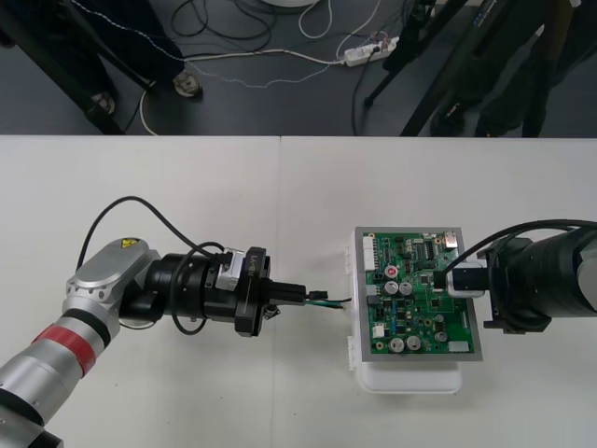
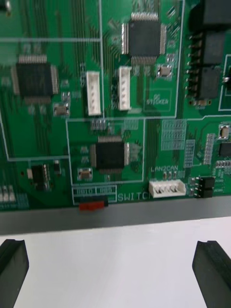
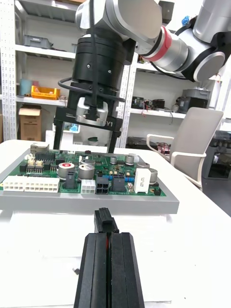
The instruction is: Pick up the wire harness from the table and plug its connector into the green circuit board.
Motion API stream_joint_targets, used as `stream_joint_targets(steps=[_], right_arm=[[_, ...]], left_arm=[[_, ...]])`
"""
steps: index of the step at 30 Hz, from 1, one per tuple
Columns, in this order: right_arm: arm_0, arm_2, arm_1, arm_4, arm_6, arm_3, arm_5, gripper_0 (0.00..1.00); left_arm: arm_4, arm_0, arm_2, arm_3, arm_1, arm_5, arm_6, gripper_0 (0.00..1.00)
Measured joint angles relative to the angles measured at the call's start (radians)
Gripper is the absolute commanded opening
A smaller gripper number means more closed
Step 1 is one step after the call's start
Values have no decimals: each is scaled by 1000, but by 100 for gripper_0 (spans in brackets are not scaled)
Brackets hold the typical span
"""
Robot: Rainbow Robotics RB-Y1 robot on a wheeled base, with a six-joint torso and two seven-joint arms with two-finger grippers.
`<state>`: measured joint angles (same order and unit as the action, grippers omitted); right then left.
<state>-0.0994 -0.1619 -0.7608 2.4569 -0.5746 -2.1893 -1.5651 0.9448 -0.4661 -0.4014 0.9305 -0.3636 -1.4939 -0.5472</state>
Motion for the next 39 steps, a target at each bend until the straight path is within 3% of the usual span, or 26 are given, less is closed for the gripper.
stream_joint_targets(steps=[19,39], right_arm=[[0,-75,3,73,-19,0,0,100],[-27,-79,38,79,-24,7,-1,100]], left_arm=[[0,-72,-65,-1,0,21,29,0],[0,-101,-124,-1,1,91,99,0]])
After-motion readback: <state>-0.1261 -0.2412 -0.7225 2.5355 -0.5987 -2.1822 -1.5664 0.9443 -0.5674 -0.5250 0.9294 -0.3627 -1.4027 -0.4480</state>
